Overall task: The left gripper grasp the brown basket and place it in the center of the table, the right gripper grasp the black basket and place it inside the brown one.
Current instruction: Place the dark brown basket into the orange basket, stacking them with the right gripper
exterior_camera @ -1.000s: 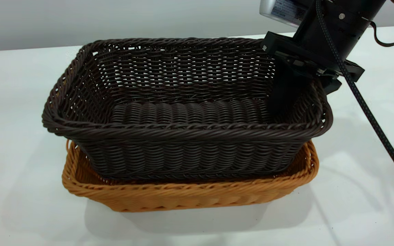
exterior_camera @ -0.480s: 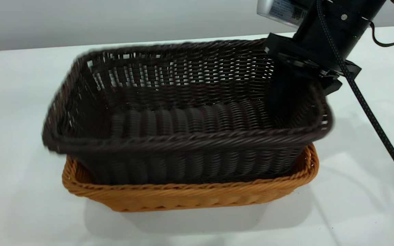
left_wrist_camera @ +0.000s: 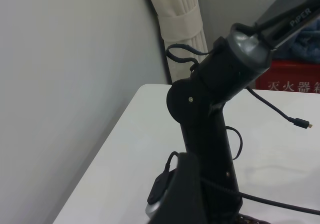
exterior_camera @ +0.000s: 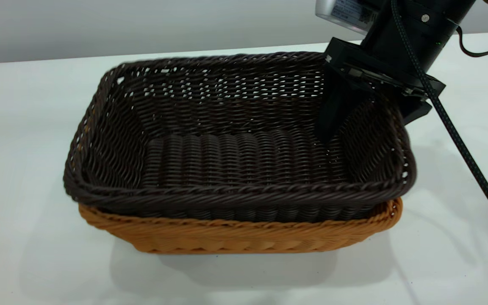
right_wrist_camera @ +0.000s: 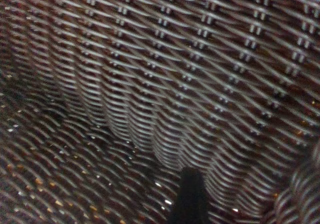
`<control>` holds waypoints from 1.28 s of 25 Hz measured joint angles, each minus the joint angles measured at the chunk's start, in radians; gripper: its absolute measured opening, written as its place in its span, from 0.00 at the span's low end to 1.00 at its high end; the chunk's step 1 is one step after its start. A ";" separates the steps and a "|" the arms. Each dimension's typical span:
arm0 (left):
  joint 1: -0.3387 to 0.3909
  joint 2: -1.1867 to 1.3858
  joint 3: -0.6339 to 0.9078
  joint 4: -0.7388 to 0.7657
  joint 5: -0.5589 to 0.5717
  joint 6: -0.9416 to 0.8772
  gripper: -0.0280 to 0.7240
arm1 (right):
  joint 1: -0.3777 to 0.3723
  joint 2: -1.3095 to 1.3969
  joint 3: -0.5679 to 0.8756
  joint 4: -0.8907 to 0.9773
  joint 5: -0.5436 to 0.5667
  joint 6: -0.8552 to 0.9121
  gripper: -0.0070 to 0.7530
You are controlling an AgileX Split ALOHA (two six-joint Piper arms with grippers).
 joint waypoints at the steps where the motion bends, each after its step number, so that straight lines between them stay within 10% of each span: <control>1: 0.000 0.000 0.000 0.000 0.000 0.000 0.84 | 0.000 0.000 0.000 0.000 0.000 0.000 0.77; 32: 0.000 0.000 0.000 0.007 0.011 0.003 0.84 | -0.001 -0.027 -0.189 -0.243 0.110 0.162 0.77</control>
